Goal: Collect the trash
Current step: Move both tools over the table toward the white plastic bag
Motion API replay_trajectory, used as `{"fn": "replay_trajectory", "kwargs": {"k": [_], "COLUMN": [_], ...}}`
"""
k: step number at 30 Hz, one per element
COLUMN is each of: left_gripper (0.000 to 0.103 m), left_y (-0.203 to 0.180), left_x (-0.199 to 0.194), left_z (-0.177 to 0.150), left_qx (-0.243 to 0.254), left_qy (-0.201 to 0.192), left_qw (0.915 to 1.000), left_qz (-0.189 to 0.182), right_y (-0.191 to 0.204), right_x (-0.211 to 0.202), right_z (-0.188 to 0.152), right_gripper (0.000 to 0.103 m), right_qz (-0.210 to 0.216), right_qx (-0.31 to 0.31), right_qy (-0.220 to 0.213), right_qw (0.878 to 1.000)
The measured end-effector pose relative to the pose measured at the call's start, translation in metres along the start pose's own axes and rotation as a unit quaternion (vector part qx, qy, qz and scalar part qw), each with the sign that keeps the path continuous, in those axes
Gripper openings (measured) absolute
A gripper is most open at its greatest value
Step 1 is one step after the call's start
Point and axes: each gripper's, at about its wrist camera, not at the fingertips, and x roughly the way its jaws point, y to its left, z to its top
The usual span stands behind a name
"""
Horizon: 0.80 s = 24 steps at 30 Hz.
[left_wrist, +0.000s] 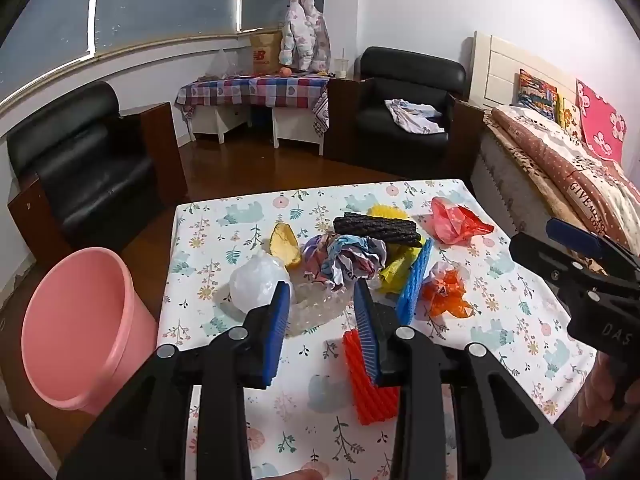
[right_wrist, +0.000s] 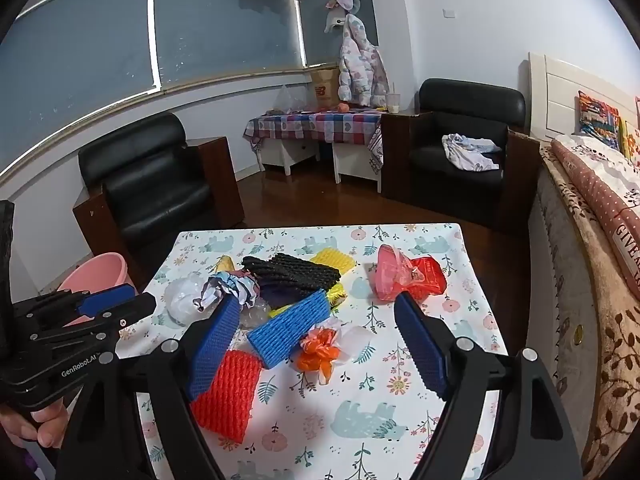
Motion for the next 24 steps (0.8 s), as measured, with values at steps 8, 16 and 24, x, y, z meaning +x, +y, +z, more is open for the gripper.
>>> {"fn": "replay_trajectory", "kwargs": {"k": [8, 16, 24], "left_gripper": [0.034, 0.034, 0.034], "left_y": [0.0, 0.009, 0.009], "left_x": [0.0, 0.004, 0.001], "left_z": [0.0, 0.002, 0.0], "left_qx": [-0.002, -0.008, -0.02], "left_qy": [-0.001, 0.0, -0.003], "left_qw": [1.0, 1.0, 0.9997], "left_qz": [0.0, 0.0, 0.013], "right_y": [0.0, 0.0, 0.0], "right_x": [0.0, -0.001, -0.003], "right_z": [0.0, 0.0, 0.001], "right_gripper": [0.079, 0.079, 0.079], "right_qz": [0.0, 0.0, 0.002], "right_qx": [0.0, 0.002, 0.003], "right_qy": [-0.006, -0.011, -0.018], "right_qw": [1.0, 1.0, 1.0]}}
